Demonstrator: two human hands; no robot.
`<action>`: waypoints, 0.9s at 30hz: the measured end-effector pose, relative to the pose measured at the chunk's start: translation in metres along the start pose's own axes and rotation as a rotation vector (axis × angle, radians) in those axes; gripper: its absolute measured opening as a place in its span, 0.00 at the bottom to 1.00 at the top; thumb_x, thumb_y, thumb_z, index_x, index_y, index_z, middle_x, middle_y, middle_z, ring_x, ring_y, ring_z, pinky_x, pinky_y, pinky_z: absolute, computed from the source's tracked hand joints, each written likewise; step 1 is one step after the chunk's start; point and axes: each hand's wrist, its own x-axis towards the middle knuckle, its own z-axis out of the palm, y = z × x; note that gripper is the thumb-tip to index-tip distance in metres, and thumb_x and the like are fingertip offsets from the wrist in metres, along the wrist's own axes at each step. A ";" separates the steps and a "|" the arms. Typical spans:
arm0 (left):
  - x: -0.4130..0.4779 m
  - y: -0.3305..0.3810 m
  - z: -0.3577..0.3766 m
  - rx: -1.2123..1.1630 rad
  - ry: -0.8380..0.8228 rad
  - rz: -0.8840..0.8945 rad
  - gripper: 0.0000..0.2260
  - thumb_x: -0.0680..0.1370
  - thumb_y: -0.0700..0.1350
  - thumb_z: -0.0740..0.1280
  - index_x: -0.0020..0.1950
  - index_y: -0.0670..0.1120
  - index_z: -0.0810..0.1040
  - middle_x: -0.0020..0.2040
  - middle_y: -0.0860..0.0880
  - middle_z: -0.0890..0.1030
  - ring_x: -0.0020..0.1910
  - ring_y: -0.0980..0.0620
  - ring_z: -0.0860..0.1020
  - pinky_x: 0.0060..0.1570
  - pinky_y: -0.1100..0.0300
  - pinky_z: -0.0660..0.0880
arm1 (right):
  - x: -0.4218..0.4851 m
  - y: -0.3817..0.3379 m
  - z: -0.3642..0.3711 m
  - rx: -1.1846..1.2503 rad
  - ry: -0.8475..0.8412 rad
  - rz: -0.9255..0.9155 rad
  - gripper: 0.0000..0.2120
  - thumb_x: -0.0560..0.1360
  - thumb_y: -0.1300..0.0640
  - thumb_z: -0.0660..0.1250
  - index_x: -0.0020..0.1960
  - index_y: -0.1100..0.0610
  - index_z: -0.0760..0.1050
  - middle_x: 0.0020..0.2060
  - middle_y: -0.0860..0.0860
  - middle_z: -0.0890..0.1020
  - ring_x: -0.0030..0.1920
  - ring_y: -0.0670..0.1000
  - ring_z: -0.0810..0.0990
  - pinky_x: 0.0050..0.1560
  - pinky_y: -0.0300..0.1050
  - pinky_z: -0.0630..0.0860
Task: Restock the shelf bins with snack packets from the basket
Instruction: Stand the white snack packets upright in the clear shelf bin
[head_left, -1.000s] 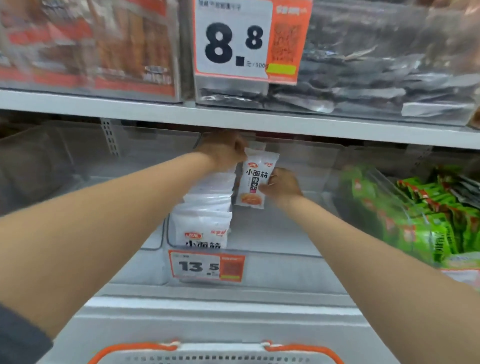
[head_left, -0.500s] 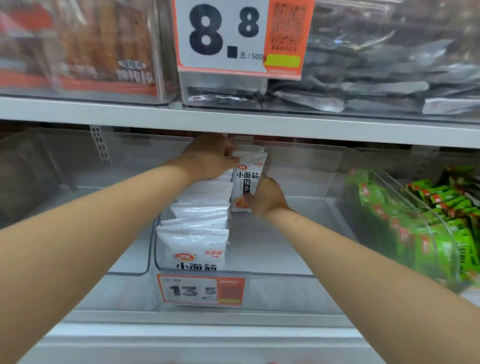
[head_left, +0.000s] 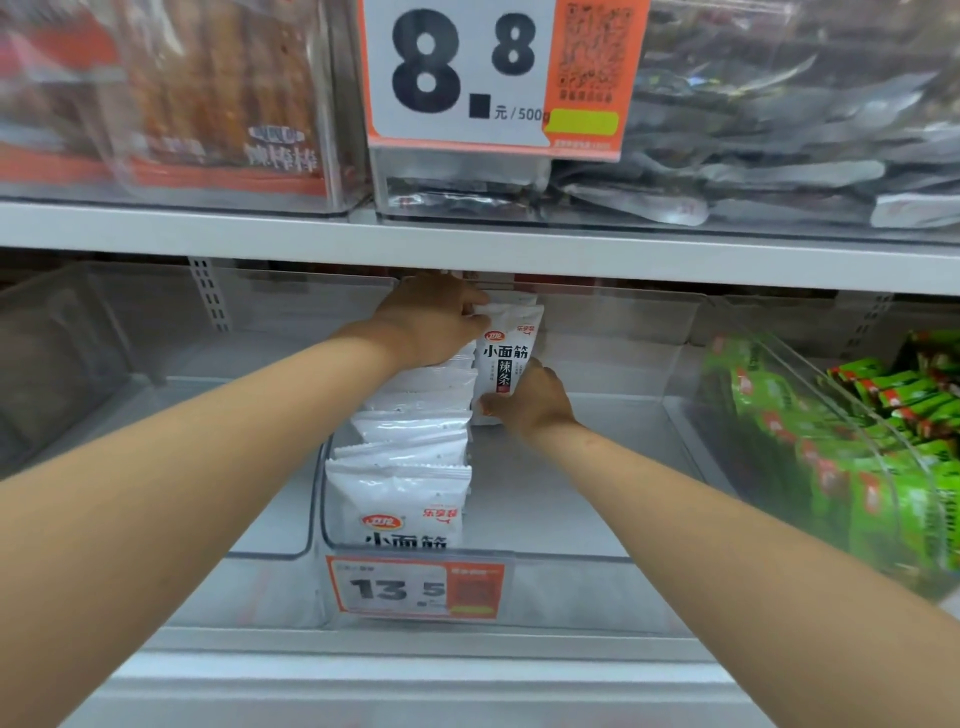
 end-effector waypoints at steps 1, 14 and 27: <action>-0.001 0.001 -0.001 0.010 -0.005 0.008 0.19 0.81 0.54 0.60 0.71 0.52 0.72 0.69 0.48 0.74 0.67 0.47 0.72 0.65 0.57 0.69 | -0.002 -0.001 -0.001 -0.004 0.003 0.003 0.26 0.65 0.53 0.74 0.60 0.54 0.71 0.55 0.54 0.78 0.52 0.56 0.80 0.54 0.54 0.80; -0.008 0.000 -0.001 -0.009 0.005 0.041 0.17 0.83 0.47 0.54 0.43 0.41 0.77 0.39 0.44 0.79 0.39 0.45 0.76 0.35 0.59 0.66 | -0.006 -0.006 -0.002 0.026 -0.026 0.027 0.25 0.73 0.50 0.69 0.65 0.58 0.64 0.59 0.57 0.76 0.59 0.59 0.77 0.59 0.57 0.76; -0.025 0.006 -0.014 -0.104 -0.057 -0.006 0.20 0.84 0.50 0.53 0.50 0.36 0.75 0.45 0.40 0.77 0.43 0.46 0.74 0.46 0.55 0.70 | -0.023 -0.011 -0.028 -0.037 -0.050 0.160 0.40 0.68 0.43 0.76 0.69 0.61 0.62 0.66 0.57 0.72 0.67 0.59 0.71 0.65 0.53 0.71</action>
